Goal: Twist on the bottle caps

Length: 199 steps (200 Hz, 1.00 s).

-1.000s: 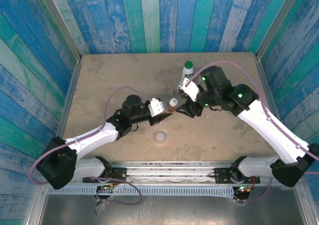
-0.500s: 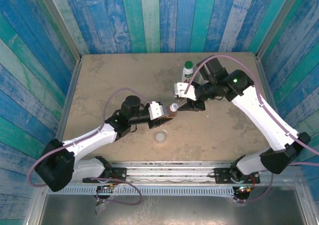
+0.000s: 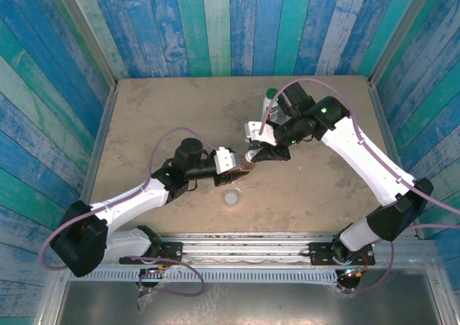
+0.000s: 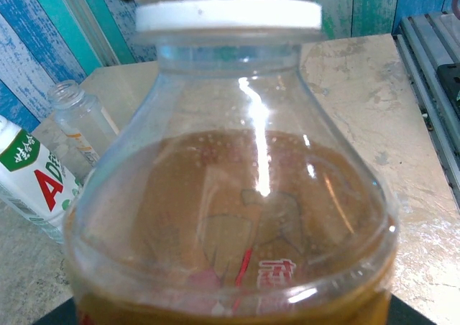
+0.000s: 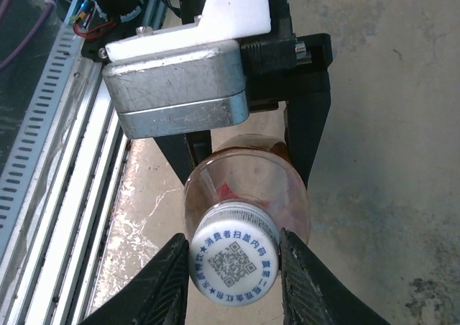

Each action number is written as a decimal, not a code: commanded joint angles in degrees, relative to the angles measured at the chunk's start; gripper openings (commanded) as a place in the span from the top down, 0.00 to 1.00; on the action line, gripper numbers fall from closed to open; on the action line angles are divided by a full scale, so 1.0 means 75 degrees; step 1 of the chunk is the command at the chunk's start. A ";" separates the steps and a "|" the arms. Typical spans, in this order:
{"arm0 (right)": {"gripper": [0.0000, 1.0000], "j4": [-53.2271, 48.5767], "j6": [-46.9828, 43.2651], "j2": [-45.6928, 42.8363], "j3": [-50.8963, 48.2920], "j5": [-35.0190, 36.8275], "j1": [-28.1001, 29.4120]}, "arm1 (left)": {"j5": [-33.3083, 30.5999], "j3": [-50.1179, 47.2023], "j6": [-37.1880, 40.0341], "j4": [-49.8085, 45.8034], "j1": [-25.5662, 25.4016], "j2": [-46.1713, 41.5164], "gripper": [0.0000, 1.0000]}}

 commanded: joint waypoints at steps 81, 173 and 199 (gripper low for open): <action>0.92 -0.0015 0.1948 0.0025 0.0055 -0.0287 0.0003 | -0.0691 -0.0092 -0.0100 0.0380 0.0008 -0.0277 0.52; 0.99 0.0775 1.1112 -0.0080 -0.0107 0.2591 0.0244 | -0.1039 0.0096 0.0111 0.0258 0.0007 0.0012 0.52; 0.85 0.0807 1.0583 -0.0142 0.0205 0.2414 0.0197 | -0.1006 0.0020 0.0112 0.0302 0.0009 -0.0024 0.52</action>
